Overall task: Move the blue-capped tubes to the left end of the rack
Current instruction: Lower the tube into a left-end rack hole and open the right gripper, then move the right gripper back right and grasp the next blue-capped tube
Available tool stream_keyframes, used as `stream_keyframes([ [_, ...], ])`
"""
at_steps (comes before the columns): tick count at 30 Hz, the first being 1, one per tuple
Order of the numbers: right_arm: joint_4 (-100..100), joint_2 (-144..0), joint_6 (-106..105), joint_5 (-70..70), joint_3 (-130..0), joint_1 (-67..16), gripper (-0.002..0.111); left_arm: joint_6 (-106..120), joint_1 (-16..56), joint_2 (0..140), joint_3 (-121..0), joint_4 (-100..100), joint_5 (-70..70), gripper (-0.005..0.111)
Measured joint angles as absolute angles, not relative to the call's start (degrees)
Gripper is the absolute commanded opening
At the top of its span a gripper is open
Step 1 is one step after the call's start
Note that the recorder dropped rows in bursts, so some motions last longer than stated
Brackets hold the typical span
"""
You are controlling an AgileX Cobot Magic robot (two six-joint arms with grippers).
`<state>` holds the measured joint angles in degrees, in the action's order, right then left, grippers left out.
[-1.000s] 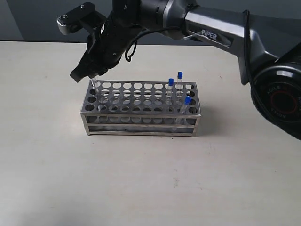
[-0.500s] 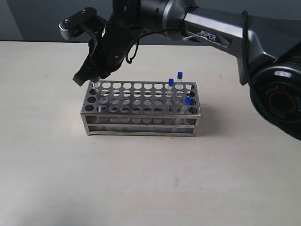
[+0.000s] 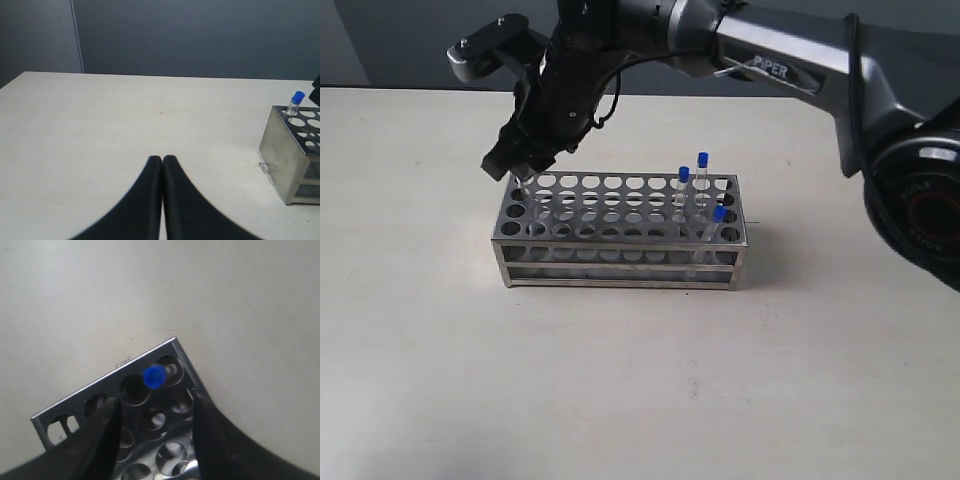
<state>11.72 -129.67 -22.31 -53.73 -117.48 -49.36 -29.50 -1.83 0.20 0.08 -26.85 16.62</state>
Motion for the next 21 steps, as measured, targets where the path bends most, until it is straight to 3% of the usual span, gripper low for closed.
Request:
stream_keyframes([
  [15, -3.00, -117.27, -9.39, -69.16, -117.74, -44.02, 0.045, -29.50, -1.83, 0.20, 0.08, -26.85, 16.62, 0.001],
  [21, -1.20, -114.79, -8.37, -69.39, -108.84, -37.90, 0.045, -29.50, -1.83, 0.20, 0.08, -26.85, 16.62, 0.001],
])
